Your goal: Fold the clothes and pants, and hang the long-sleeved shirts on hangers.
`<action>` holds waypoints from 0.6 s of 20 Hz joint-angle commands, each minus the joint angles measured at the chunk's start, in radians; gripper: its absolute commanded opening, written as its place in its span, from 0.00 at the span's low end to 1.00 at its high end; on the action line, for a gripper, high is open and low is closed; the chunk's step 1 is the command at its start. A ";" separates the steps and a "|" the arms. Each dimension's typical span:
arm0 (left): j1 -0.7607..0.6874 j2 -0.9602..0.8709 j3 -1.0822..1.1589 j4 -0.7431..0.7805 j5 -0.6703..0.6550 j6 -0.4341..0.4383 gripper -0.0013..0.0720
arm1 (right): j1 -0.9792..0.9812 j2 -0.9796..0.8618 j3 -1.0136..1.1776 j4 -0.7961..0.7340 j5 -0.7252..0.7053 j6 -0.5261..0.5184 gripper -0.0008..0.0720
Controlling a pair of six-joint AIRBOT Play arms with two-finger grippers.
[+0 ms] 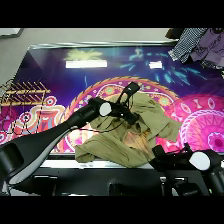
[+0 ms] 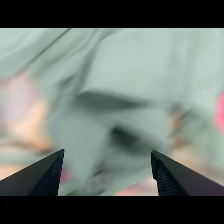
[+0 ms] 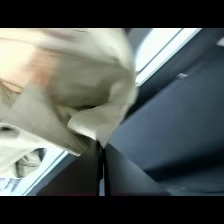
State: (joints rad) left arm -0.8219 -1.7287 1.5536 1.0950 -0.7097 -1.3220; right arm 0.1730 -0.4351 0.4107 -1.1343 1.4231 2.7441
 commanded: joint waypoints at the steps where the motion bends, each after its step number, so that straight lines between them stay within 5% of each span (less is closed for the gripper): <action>1: -0.032 -0.057 0.019 -0.340 0.101 -0.086 0.85 | 0.001 0.101 0.001 -0.054 0.085 0.025 0.05; 4: -0.034 -0.116 0.033 -0.491 0.098 -0.209 0.85 | 0.001 0.113 0.001 -0.061 0.113 0.027 0.05; 12: -0.041 -0.165 0.033 -0.494 0.082 -0.374 0.85 | 0.001 0.113 0.001 -0.077 0.113 0.027 0.05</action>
State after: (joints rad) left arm -0.8585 -1.8759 1.5852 0.6258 -0.6270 -1.6283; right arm 0.1730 -0.3244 0.4103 -1.2007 1.5295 2.7697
